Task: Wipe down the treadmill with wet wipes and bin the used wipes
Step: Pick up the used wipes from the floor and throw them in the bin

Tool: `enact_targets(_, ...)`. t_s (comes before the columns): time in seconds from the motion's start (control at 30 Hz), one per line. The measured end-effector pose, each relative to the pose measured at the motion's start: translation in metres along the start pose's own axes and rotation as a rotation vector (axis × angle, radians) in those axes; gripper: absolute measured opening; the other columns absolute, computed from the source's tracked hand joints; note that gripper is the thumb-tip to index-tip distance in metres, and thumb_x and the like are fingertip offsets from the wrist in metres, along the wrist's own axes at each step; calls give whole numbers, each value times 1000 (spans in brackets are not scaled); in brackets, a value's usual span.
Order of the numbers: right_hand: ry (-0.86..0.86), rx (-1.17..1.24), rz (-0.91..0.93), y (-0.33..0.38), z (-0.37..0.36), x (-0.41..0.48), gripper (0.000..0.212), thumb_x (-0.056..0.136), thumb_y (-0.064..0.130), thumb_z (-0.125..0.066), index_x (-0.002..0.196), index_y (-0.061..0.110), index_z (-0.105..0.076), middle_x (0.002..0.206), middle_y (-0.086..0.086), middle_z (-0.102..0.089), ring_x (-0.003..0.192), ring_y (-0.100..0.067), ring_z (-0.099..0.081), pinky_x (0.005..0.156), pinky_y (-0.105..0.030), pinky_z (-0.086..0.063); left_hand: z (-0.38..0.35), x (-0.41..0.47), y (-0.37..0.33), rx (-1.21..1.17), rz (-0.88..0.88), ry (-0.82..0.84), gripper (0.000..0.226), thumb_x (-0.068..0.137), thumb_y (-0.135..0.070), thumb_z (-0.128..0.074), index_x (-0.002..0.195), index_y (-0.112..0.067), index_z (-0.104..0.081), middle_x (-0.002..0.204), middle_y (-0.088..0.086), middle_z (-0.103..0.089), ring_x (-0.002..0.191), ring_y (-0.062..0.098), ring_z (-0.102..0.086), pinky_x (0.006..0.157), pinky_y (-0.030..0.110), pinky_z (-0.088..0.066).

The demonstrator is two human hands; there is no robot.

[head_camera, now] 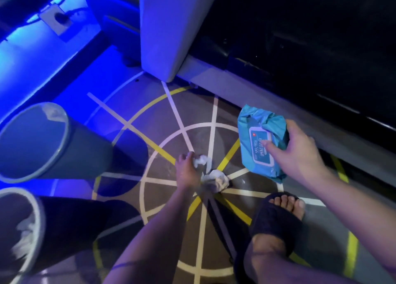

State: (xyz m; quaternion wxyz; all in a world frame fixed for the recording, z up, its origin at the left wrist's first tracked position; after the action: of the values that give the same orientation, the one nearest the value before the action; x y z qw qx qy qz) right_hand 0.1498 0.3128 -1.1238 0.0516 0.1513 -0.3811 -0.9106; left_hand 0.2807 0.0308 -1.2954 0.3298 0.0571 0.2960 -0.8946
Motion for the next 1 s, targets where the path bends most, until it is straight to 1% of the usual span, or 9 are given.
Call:
enact_targets(0.07, -6, -3, -4, -3, 5, -3, 43, 88, 32, -74, 126, 30, -54, 109, 3, -70, 106, -24, -66, 82, -31, -50, -10, -15, -26, -89, -107, 19, 35, 84, -24, -69, 119, -19, -68, 118, 12, -58, 111, 39, -56, 95, 45, -50)
enact_targets(0.13, -9, -17, -16, -8, 11, -6, 45, 89, 33, -73, 129, 28, -53, 113, 2, -70, 106, -25, -66, 82, -32, -51, -36, -40, -52, 99, -276, 139, 48, 83, -36, -62, 129, -22, -63, 129, 12, -55, 116, 39, -51, 98, 48, -50)
enact_targets(0.23, -9, -55, -43, -16, 20, -14, 46, 89, 34, -72, 130, 27, -52, 114, -1, -71, 106, -28, -66, 85, -37, -54, -68, -67, -59, 421, -399, 240, 60, 76, -57, -54, 128, -27, -62, 126, 11, -58, 108, 40, -56, 78, 51, -55)
enact_targets(0.3, -18, -72, -53, -22, 24, -19, 44, 88, 34, -73, 127, 27, -53, 113, -3, -71, 106, -30, -66, 86, -40, -55, -70, -69, -63, 490, -411, 218, 56, 77, -52, -67, 126, -26, -65, 122, 11, -59, 103, 40, -59, 71, 49, -55)
enact_targets(0.4, -32, -52, -62, -24, 28, -25, 46, 87, 31, -74, 128, 25, -54, 114, -3, -72, 107, -29, -66, 85, -35, -52, -74, -60, -67, 464, -354, 302, 50, 95, -29, -63, 143, -21, -54, 141, 14, -47, 126, 41, -46, 91, 50, -51)
enact_targets(0.5, 0, -46, -53, -12, 30, -30, 46, 88, 27, -75, 129, 22, -56, 115, -1, -70, 107, -25, -65, 80, -27, -43, -64, -53, -60, 242, -253, 340, 44, 95, -22, -67, 138, -16, -58, 138, 16, -50, 130, 39, -49, 105, 40, -46)
enact_targets(0.63, 60, -127, 79, 45, 43, -23, 49, 85, 28, -78, 129, 22, -57, 117, -2, -70, 107, -27, -65, 86, -32, -48, 22, -40, -63, -186, -94, 124, 40, 87, -15, -81, 124, -6, -70, 112, 8, -57, 97, 17, -62, 79, 10, -40)
enact_targets(0.8, 156, -262, 273, 175, 51, -12, 51, 82, 28, -80, 127, 19, -58, 115, -6, -70, 101, -27, -65, 80, -28, -43, 177, -24, -57, -349, -77, -140, 39, 85, -24, -81, 121, -12, -69, 114, 10, -62, 106, 26, -61, 84, 26, -40)
enact_targets(1.0, 259, -408, 596, 344, -13, -46, 53, 82, 29, -81, 125, 9, -58, 118, -15, -69, 110, -35, -65, 84, -33, -44, 344, -72, 41, -274, 60, -475, 29, 84, -22, -80, 110, -12, -71, 104, 17, -60, 98, 39, -63, 80, 39, -45)
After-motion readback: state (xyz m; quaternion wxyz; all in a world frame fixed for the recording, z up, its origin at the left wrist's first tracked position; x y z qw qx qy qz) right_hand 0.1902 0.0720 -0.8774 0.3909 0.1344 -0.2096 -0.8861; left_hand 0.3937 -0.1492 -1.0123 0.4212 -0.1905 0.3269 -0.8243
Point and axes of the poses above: each hand's wrist, its own x-axis towards the middle knuckle, its own z-axis out of the back of the hand, y = z × x, the point moved 9 cm from there along x, towards the middle knuckle
